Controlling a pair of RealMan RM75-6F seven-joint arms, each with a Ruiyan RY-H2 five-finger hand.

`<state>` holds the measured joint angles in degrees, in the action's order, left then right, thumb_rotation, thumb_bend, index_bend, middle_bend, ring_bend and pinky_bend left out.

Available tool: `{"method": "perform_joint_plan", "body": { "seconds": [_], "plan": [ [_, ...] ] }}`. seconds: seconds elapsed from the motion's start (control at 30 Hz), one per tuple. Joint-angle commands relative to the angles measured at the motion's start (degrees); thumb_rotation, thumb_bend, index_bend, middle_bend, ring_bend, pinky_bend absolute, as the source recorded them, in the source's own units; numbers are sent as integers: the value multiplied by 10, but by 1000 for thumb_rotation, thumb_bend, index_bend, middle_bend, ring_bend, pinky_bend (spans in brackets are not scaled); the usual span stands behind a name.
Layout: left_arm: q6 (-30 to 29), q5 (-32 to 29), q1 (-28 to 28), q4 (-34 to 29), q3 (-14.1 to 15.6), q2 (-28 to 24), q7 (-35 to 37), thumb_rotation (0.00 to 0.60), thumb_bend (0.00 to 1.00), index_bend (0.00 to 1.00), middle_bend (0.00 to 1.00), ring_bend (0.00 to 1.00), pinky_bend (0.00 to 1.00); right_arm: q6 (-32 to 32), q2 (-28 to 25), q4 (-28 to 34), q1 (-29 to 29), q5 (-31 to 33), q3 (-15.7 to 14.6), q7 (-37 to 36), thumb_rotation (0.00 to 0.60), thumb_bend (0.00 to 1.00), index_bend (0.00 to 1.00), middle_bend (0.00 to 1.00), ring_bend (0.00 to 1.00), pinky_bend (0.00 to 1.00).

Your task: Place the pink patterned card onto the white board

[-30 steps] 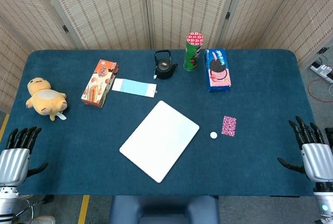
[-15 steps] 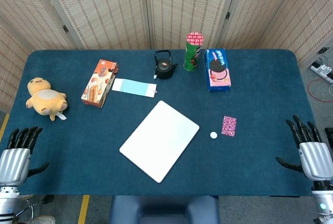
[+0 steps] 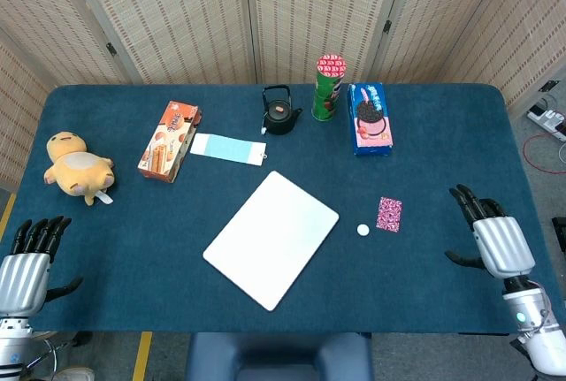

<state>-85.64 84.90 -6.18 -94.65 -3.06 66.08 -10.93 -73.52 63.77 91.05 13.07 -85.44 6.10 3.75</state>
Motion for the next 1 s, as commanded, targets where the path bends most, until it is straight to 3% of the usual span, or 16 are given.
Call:
{"method": "perform_joint_plan", "body": {
  "seconds": [0.03, 0.2, 0.33, 0.6, 1.0],
  "plan": [
    [-2, -1, 1, 1, -1, -1, 3, 600, 155, 130, 144, 119, 52, 32, 13, -19, 28, 9, 11, 17, 531, 52, 41, 329, 521, 569],
    [-7, 2, 2, 3, -2, -2, 8, 600, 155, 135, 148, 122, 53, 101, 21, -37, 70, 28, 13, 42, 530, 53, 132, 597, 764, 744],
    [-8, -1, 5, 6, -2, -2, 11, 600, 155, 137, 153, 124, 53, 164, 31, -59, 106, 48, 11, 68, 530, 53, 150, 699, 866, 791],
    [-8, -3, 8, 7, 0, -3, 12, 600, 155, 136, 155, 125, 53, 232, 71, -140, 162, 37, -6, 95, 532, 52, 153, 739, 907, 804],
    [-14, -3, 12, 4, -1, -2, 11, 600, 155, 136, 156, 125, 53, 248, 147, -276, 223, -60, -52, 32, 533, 52, 230, 781, 966, 804]
  ]
}}
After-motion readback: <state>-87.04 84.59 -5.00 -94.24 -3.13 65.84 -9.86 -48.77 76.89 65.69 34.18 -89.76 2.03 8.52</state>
